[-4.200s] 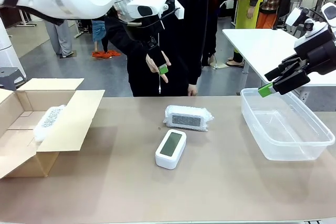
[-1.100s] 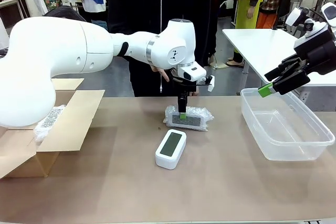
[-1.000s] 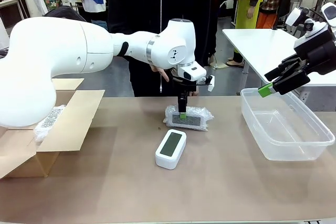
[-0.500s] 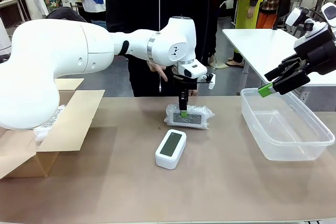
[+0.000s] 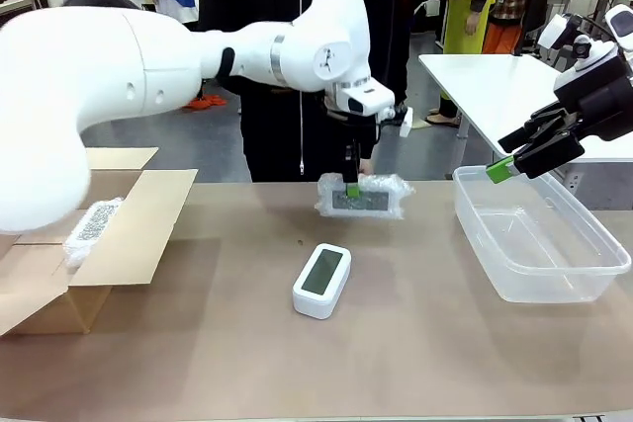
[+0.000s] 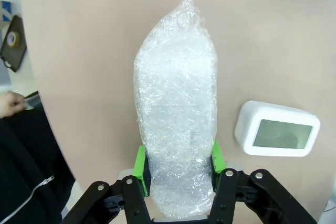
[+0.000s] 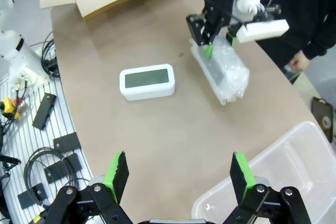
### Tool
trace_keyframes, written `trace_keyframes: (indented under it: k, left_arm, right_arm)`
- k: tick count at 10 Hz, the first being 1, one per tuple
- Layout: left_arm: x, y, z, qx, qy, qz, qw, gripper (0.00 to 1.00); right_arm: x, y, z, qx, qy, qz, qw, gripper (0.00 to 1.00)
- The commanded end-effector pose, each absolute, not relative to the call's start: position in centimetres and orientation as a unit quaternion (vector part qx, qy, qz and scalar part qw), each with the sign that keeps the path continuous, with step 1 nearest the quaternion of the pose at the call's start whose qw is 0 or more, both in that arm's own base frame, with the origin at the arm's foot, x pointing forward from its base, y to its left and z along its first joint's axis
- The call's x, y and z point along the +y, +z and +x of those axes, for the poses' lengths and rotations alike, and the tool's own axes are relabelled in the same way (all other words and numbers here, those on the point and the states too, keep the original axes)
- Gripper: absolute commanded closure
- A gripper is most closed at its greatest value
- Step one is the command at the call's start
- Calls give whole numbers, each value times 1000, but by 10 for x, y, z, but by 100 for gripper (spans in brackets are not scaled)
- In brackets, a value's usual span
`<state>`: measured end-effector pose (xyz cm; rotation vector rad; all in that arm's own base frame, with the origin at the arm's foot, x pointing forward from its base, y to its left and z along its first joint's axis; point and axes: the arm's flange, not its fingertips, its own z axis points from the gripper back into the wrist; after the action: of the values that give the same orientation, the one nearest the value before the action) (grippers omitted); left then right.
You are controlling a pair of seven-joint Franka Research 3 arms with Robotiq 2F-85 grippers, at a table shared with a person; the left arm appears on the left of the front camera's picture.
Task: Separate and place wrapped and unwrapped clocks.
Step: Pick up the Digital clock indicated by the person.
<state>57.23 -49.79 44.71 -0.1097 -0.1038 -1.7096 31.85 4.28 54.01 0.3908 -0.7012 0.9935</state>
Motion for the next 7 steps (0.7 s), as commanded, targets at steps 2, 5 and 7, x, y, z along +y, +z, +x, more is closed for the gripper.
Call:
trace_keyframes:
  k: [2, 5, 7]
  left_arm:
    - [-460, 503, 536, -75, -725, -18, 684, 47]
    - [-428, 549, 490, -99, -693, 12, 714, 47]
    - [-428, 537, 502, -77, -693, -11, 717, 47]
  right_arm:
    - [43, 538, 322, -332, 469, 197, 794, 0]
    - [43, 538, 322, -332, 469, 197, 794, 0]
    - [43, 538, 322, -332, 469, 197, 794, 0]
